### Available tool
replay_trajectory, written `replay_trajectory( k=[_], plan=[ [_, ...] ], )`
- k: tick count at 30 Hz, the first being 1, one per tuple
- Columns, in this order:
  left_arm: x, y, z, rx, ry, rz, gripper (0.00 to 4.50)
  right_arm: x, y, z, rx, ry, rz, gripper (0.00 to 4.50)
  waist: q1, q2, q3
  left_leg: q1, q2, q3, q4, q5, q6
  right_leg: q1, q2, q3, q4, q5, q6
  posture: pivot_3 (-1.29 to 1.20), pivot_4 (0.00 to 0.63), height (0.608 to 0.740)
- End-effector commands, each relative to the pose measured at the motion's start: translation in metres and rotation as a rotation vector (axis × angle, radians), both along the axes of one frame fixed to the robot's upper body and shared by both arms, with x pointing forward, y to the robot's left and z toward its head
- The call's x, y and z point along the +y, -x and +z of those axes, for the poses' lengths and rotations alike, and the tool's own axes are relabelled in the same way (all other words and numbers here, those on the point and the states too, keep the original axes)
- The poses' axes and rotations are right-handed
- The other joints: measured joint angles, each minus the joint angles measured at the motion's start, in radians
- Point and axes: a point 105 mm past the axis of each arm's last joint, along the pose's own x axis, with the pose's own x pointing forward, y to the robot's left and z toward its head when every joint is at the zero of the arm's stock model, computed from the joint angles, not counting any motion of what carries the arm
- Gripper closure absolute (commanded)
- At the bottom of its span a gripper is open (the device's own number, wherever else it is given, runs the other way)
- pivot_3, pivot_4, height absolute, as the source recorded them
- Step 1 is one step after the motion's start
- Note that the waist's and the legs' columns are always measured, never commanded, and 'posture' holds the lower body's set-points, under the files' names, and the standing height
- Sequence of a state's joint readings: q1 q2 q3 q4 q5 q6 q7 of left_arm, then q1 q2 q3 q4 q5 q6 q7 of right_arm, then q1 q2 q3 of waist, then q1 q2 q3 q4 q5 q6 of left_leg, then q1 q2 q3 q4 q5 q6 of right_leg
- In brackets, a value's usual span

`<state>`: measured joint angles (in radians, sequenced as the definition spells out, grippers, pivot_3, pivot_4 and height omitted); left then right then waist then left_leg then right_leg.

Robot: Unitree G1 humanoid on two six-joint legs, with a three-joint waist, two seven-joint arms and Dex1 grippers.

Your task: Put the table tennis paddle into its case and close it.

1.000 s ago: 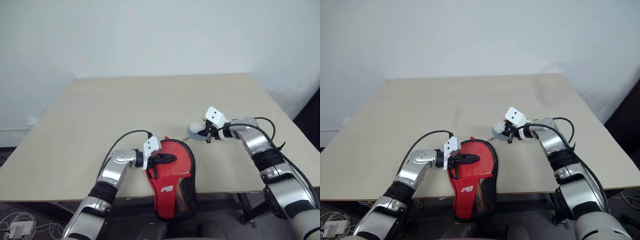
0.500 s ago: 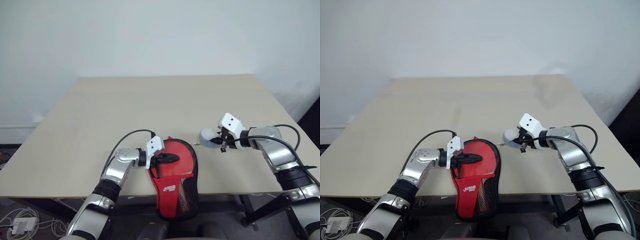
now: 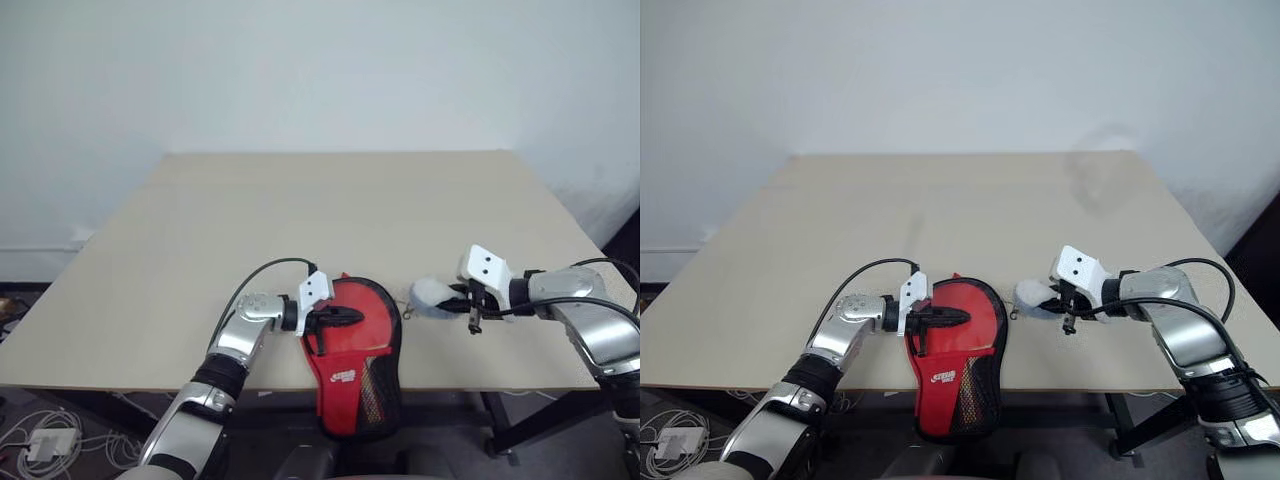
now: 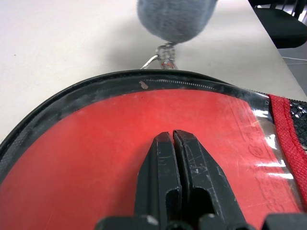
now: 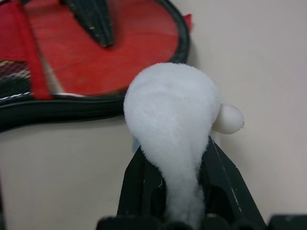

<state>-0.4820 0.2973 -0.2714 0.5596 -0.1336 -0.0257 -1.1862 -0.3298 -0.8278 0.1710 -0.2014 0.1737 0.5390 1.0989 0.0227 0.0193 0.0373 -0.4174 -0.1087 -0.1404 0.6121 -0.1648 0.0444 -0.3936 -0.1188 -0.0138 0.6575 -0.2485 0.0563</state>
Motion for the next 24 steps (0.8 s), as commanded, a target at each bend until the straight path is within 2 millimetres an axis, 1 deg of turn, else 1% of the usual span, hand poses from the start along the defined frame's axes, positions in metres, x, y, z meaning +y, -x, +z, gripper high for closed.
replay_trajectory(
  k=[1,7,13,16,20,24],
  plan=[
    [0.013,0.012,-0.033,0.113,-0.093,0.021,4.50,0.003,0.008,0.013,-0.038,-0.001,0.072,4.17,-0.002,0.000,0.000,-0.001,0.000,0.000,0.000,0.000,0.000,0.000,-0.001,-0.001,0.000,0.000,0.000,0.00,0.000,0.707],
    [0.014,0.011,-0.032,0.114,-0.094,0.023,4.50,0.003,0.028,0.006,0.012,0.015,0.158,4.17,-0.012,0.000,0.000,-0.009,0.000,-0.001,0.000,0.000,0.000,-0.003,-0.003,-0.003,0.000,0.000,0.000,0.00,0.000,0.707],
    [0.015,0.012,-0.033,0.115,-0.096,0.024,4.50,0.004,0.048,-0.002,0.055,0.026,0.238,4.17,-0.012,-0.001,0.000,-0.011,0.000,-0.001,0.000,0.000,0.000,-0.005,-0.004,-0.003,0.000,0.000,0.000,0.00,0.000,0.707],
    [0.015,0.012,-0.033,0.115,-0.098,0.023,4.50,0.003,0.064,-0.007,0.099,0.040,0.301,4.17,-0.012,-0.001,0.000,-0.011,0.000,-0.001,0.000,0.000,0.000,-0.005,-0.004,-0.003,0.000,0.000,0.000,0.00,0.000,0.707],
    [0.015,0.012,-0.033,0.115,-0.100,0.020,4.50,0.002,0.084,-0.010,0.142,0.045,0.376,4.17,-0.013,-0.001,0.000,-0.011,0.000,0.000,0.001,0.000,0.000,-0.005,-0.005,-0.004,0.000,0.000,0.000,0.00,0.000,0.707],
    [0.014,0.011,-0.032,0.115,-0.100,0.020,4.50,0.001,0.096,-0.011,0.166,0.047,0.415,4.17,-0.013,-0.001,0.000,-0.012,0.001,0.001,0.002,0.000,0.000,-0.005,-0.006,-0.006,-0.001,0.000,0.001,0.00,0.000,0.707]
  ],
)
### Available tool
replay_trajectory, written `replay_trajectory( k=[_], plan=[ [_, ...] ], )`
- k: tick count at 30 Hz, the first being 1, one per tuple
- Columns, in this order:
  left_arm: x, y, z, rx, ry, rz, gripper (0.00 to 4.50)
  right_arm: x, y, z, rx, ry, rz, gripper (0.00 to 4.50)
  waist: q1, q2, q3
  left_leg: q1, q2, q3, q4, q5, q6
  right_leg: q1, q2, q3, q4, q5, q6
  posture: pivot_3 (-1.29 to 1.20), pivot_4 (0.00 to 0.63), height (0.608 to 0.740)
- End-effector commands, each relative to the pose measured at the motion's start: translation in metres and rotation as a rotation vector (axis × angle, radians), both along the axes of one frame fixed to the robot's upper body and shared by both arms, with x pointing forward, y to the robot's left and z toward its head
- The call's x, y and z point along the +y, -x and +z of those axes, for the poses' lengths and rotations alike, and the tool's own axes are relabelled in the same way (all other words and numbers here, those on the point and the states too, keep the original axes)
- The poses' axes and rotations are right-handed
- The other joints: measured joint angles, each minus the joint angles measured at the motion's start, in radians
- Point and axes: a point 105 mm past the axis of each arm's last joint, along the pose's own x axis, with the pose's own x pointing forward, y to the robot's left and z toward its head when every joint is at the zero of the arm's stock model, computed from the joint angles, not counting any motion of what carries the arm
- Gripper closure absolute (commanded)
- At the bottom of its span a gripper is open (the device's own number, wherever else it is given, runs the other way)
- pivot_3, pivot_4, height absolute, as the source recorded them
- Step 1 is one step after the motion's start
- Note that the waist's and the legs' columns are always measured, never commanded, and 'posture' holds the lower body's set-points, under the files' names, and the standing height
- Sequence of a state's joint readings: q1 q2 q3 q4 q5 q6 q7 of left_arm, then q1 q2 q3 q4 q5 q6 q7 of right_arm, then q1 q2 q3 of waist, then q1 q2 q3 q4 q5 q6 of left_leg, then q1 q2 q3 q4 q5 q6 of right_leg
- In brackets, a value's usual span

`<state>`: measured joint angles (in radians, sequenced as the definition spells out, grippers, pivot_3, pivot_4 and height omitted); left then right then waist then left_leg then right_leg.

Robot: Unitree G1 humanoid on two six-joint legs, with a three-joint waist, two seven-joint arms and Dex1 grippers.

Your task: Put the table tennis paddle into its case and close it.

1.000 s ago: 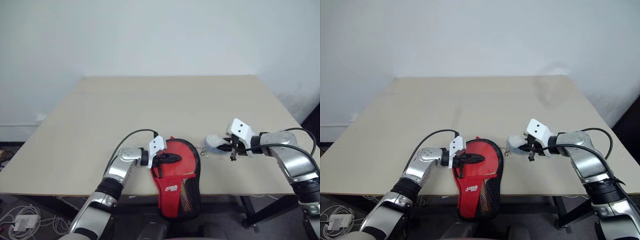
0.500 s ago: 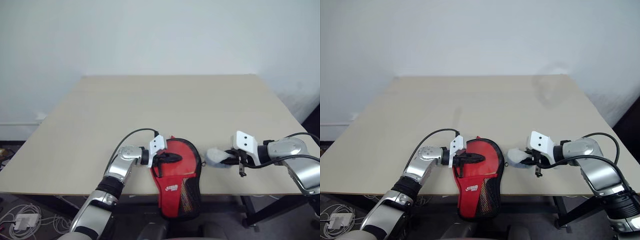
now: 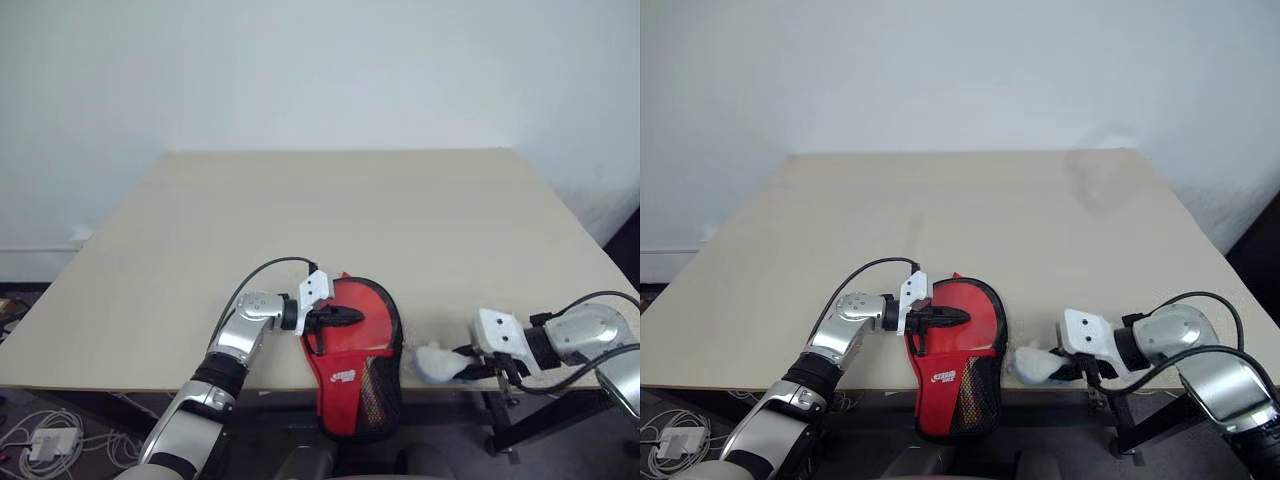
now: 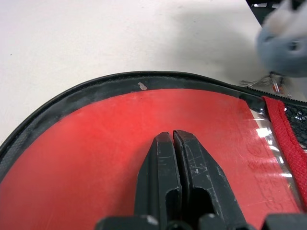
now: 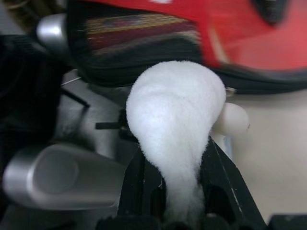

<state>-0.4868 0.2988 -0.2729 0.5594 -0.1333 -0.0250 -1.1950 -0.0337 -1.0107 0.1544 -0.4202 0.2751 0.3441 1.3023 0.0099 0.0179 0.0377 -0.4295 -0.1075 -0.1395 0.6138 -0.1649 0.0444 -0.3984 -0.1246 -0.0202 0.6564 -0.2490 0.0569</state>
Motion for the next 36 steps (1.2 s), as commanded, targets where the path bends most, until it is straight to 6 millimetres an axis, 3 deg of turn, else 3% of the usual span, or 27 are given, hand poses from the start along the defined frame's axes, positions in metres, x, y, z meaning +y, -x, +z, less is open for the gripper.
replay_trajectory(
  k=[1,10,23,31,36],
  plan=[
    [0.015,0.011,-0.034,0.116,-0.099,0.030,4.50,0.000,0.012,0.008,0.011,0.002,0.068,4.17,0.000,0.000,0.000,0.000,0.001,0.001,0.000,0.000,0.000,0.001,-0.001,-0.001,-0.001,0.000,0.000,0.00,0.000,0.707],
    [0.013,0.012,-0.034,0.116,-0.097,0.026,4.50,0.002,0.044,0.004,0.076,-0.002,0.128,4.17,0.002,0.000,0.000,0.000,0.001,0.016,-0.005,-0.003,0.005,0.007,-0.015,-0.005,-0.001,-0.010,0.010,0.00,0.000,0.707],
    [0.014,0.012,-0.033,0.116,-0.102,0.015,4.50,0.004,0.058,0.005,0.112,-0.010,0.150,4.17,0.001,-0.001,-0.001,0.000,0.001,0.020,-0.001,-0.005,0.008,0.009,-0.016,-0.003,-0.002,-0.012,0.014,0.00,0.000,0.707],
    [0.014,0.012,-0.033,0.115,-0.110,0.008,4.50,0.011,0.084,0.008,0.175,-0.035,0.219,4.17,0.001,-0.002,-0.001,0.000,0.001,0.020,0.000,-0.005,0.009,0.009,-0.016,-0.004,-0.003,-0.012,0.014,0.00,0.000,0.707],
    [0.014,0.011,-0.033,0.114,-0.114,0.009,4.50,0.017,0.088,0.009,0.173,-0.054,0.226,4.17,0.000,-0.002,-0.001,0.000,0.001,0.020,0.001,-0.005,0.009,0.010,-0.017,-0.006,-0.003,-0.012,0.014,0.00,0.000,0.707]
  ],
)
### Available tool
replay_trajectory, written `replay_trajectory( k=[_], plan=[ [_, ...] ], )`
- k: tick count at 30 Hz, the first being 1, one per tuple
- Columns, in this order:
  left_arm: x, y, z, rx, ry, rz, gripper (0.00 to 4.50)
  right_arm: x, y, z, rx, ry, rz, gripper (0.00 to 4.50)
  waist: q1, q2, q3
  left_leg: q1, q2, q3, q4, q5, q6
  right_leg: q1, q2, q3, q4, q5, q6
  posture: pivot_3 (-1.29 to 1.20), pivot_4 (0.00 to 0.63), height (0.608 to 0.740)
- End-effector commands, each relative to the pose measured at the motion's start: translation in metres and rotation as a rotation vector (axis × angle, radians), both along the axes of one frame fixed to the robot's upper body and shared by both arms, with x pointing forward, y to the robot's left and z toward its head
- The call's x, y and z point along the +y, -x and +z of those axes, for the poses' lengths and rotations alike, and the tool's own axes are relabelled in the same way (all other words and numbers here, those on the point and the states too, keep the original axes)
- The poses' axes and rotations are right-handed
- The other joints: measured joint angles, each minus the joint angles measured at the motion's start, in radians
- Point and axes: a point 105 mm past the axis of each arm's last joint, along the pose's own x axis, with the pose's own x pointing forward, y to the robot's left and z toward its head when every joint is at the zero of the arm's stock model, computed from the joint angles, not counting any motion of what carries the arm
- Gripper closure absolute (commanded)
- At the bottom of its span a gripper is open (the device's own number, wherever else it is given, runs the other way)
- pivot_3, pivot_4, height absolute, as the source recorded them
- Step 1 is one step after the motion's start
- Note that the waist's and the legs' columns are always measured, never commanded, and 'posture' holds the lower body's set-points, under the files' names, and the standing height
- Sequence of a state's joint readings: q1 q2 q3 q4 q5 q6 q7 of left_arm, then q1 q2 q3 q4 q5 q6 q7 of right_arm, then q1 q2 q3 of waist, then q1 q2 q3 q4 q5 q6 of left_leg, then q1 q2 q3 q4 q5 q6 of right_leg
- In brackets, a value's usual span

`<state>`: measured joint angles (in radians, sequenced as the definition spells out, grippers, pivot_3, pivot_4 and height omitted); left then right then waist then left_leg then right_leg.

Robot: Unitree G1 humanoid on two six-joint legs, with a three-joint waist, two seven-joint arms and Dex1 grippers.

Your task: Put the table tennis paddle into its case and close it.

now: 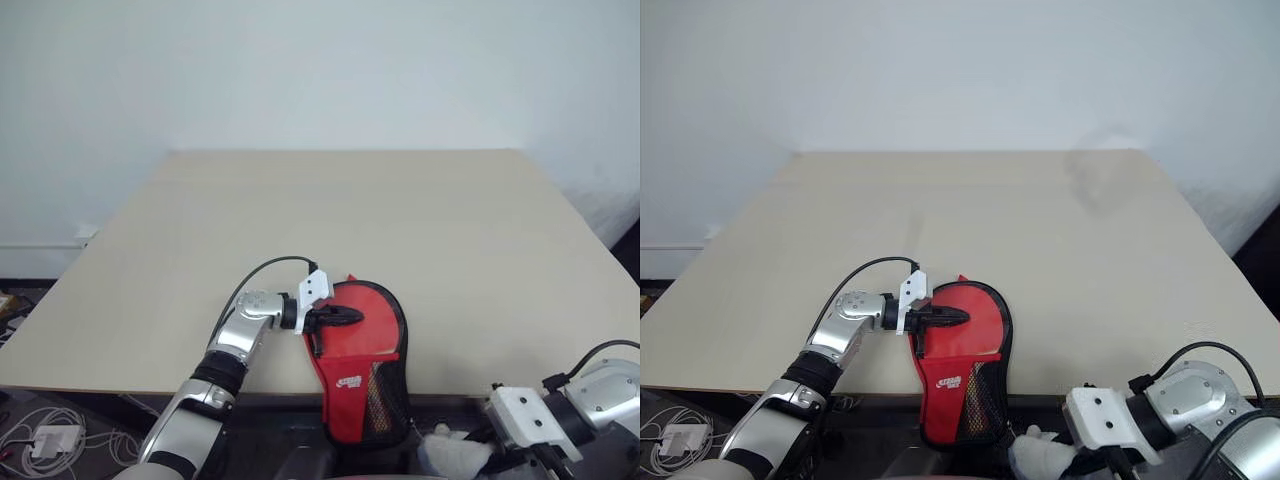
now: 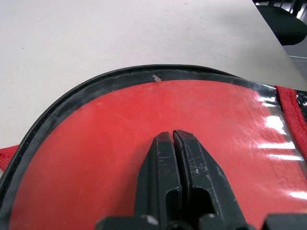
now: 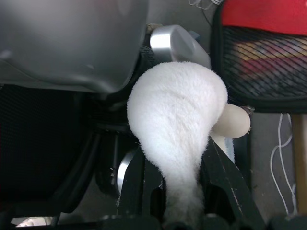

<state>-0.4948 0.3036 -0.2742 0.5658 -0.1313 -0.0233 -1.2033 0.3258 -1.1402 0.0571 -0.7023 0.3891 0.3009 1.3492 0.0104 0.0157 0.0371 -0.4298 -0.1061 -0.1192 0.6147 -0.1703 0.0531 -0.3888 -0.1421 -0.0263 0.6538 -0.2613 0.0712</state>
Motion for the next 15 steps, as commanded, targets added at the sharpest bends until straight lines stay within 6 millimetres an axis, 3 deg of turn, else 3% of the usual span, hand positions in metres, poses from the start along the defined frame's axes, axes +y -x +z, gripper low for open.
replay_trajectory(
  k=[1,7,12,15],
  plan=[
    [0.013,0.012,-0.033,0.111,-0.106,0.016,4.50,0.007,0.004,0.007,-0.012,-0.026,0.040,4.17,0.000,0.000,0.000,0.000,0.000,0.000,0.000,0.000,0.000,0.000,-0.001,-0.001,0.000,0.000,0.000,0.00,0.000,0.707],
    [0.012,0.009,-0.034,0.104,-0.107,0.029,4.50,0.001,-0.014,0.010,-0.048,-0.006,0.008,4.17,0.000,0.000,0.000,0.000,0.001,0.000,0.000,0.000,0.000,0.001,-0.012,-0.017,0.000,0.000,0.000,0.00,0.000,0.707],
    [0.011,0.005,-0.033,0.091,-0.094,0.060,4.50,-0.008,-0.041,0.023,-0.076,0.003,-0.043,2.48,0.000,-0.001,0.000,0.000,0.001,0.002,0.000,0.000,0.000,0.001,-0.013,-0.021,0.000,0.000,0.000,0.00,0.000,0.707],
    [0.012,0.003,-0.033,0.081,-0.094,0.076,4.50,-0.005,-0.063,0.044,-0.100,-0.072,-0.104,1.41,-0.001,0.000,0.000,-0.001,0.004,0.004,0.000,0.000,0.000,0.001,-0.014,-0.029,-0.001,0.000,0.000,0.00,0.000,0.707]
  ],
)
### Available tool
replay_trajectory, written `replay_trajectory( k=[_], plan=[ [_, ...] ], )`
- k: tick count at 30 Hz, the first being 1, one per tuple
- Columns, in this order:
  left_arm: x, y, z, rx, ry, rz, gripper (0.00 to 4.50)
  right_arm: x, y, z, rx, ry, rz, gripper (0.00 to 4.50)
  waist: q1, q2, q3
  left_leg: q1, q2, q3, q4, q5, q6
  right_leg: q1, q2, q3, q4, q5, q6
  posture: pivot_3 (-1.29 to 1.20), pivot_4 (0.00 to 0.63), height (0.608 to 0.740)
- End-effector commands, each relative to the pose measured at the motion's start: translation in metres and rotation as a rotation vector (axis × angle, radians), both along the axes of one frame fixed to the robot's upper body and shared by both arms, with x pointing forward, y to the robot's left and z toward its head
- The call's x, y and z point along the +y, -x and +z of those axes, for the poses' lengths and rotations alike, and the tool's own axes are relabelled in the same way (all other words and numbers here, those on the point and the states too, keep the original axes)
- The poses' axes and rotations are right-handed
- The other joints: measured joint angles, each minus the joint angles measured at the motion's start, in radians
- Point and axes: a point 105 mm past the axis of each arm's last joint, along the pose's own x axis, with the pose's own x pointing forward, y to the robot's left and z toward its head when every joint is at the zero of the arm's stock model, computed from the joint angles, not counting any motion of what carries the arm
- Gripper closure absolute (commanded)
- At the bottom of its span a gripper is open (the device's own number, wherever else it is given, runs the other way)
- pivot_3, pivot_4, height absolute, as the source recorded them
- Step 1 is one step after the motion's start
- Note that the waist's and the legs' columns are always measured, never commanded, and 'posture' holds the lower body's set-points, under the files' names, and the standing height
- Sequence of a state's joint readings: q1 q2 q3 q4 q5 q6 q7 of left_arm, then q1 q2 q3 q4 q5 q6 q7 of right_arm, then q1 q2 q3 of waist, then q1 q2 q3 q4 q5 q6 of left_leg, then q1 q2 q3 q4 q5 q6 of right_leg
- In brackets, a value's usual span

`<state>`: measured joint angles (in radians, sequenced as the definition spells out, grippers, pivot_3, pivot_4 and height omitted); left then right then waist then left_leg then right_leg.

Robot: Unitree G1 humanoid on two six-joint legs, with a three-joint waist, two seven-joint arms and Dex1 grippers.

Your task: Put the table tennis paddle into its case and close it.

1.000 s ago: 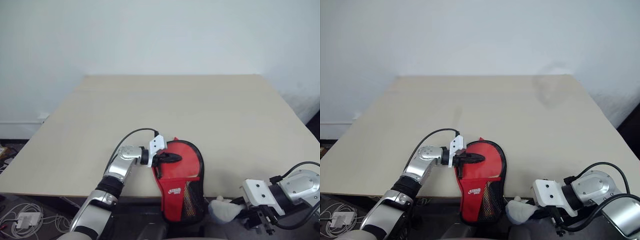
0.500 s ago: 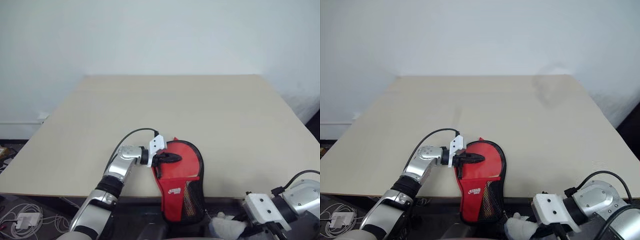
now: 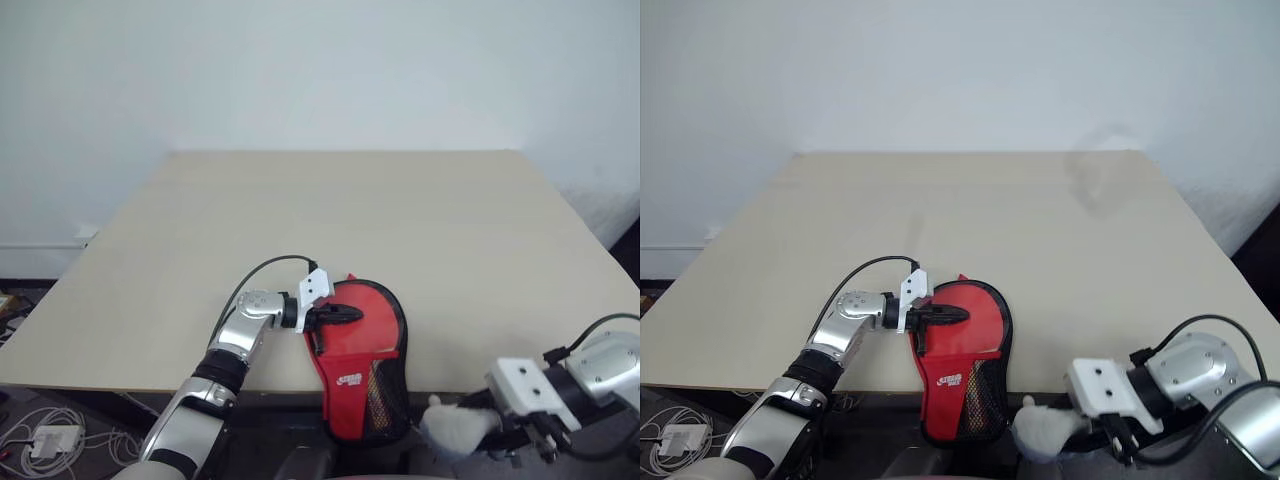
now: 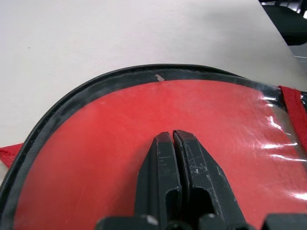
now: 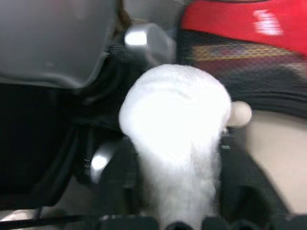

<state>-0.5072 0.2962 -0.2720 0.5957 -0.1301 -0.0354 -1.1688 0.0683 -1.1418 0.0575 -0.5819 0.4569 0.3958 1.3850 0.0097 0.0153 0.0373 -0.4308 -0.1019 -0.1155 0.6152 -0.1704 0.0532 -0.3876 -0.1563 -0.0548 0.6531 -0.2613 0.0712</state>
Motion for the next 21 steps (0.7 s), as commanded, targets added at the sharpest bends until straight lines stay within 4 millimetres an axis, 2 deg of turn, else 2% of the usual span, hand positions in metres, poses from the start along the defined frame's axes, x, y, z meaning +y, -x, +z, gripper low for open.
replay_trajectory(
  k=[1,4,6,8,9,10,11,15,18,21],
  plan=[
    [0.012,0.008,-0.032,0.087,-0.091,0.045,4.50,0.004,-0.027,0.031,-0.050,-0.113,-0.066,1.03,0.000,0.001,0.000,0.000,0.003,0.001,0.000,0.000,0.000,0.000,0.000,-0.002,-0.001,0.000,0.000,0.00,0.000,0.707],
    [0.013,0.006,-0.030,0.076,-0.088,0.059,4.50,0.005,-0.055,0.050,-0.108,-0.179,-0.146,0.02,0.000,0.002,-0.001,-0.005,0.008,0.001,-0.006,0.000,0.000,0.004,0.002,-0.008,-0.007,0.000,0.000,0.00,0.000,0.707],
    [0.013,0.004,-0.029,0.065,-0.078,0.078,4.50,0.004,-0.088,0.063,-0.179,-0.243,-0.259,0.02,0.000,-0.013,0.002,0.000,0.008,0.012,-0.019,0.000,0.000,0.005,0.005,0.007,-0.001,0.000,0.000,0.00,0.000,0.707],
    [0.014,0.003,-0.027,0.057,-0.071,0.091,4.50,0.004,-0.113,0.071,-0.219,-0.294,-0.353,0.02,0.000,-0.014,0.001,0.007,0.012,0.035,-0.023,0.000,0.000,-0.002,0.001,0.022,0.008,0.000,-0.001,0.00,0.000,0.707],
    [0.014,0.002,-0.026,0.048,-0.066,0.100,4.50,0.004,-0.126,0.072,-0.236,-0.319,-0.415,0.02,0.001,-0.011,0.000,0.006,0.020,0.047,-0.021,0.000,0.000,-0.004,-0.003,0.021,0.006,0.001,-0.002,0.00,0.000,0.707],
    [0.015,0.001,-0.024,0.039,-0.060,0.112,4.50,0.004,-0.137,0.072,-0.250,-0.334,-0.465,0.02,0.003,-0.006,-0.001,0.003,0.036,0.061,-0.014,0.000,0.000,-0.004,-0.012,0.001,0.004,0.006,-0.010,0.00,0.000,0.707],
    [0.016,0.001,-0.022,0.030,-0.054,0.124,4.50,0.004,-0.144,0.071,-0.261,-0.341,-0.499,0.02,0.002,-0.004,-0.003,0.001,0.042,0.061,-0.007,0.000,0.000,0.000,-0.017,-0.015,0.003,0.006,-0.010,0.00,0.000,0.707],
    [0.026,-0.005,-0.005,-0.027,-0.005,0.214,3.71,0.009,-0.160,0.055,-0.269,-0.352,-0.600,0.00,0.002,-0.005,-0.004,0.001,0.041,0.052,0.000,0.000,0.000,0.005,-0.006,-0.018,0.001,0.005,-0.005,0.00,0.000,0.707],
    [0.040,-0.008,0.017,-0.079,0.065,0.308,2.77,0.012,-0.163,0.037,-0.264,-0.333,-0.650,0.00,0.001,-0.006,-0.003,0.001,0.041,0.048,0.000,0.001,0.002,0.001,0.002,-0.014,-0.001,0.005,-0.002,0.00,0.000,0.707],
    [0.053,-0.003,0.036,-0.109,0.113,0.366,1.70,0.018,-0.162,0.027,-0.252,-0.332,-0.675,0.00,0.000,-0.009,0.001,0.000,0.040,0.048,-0.002,0.001,0.002,-0.002,0.004,-0.012,-0.001,0.003,-0.002,0.00,0.000,0.707]
  ],
)
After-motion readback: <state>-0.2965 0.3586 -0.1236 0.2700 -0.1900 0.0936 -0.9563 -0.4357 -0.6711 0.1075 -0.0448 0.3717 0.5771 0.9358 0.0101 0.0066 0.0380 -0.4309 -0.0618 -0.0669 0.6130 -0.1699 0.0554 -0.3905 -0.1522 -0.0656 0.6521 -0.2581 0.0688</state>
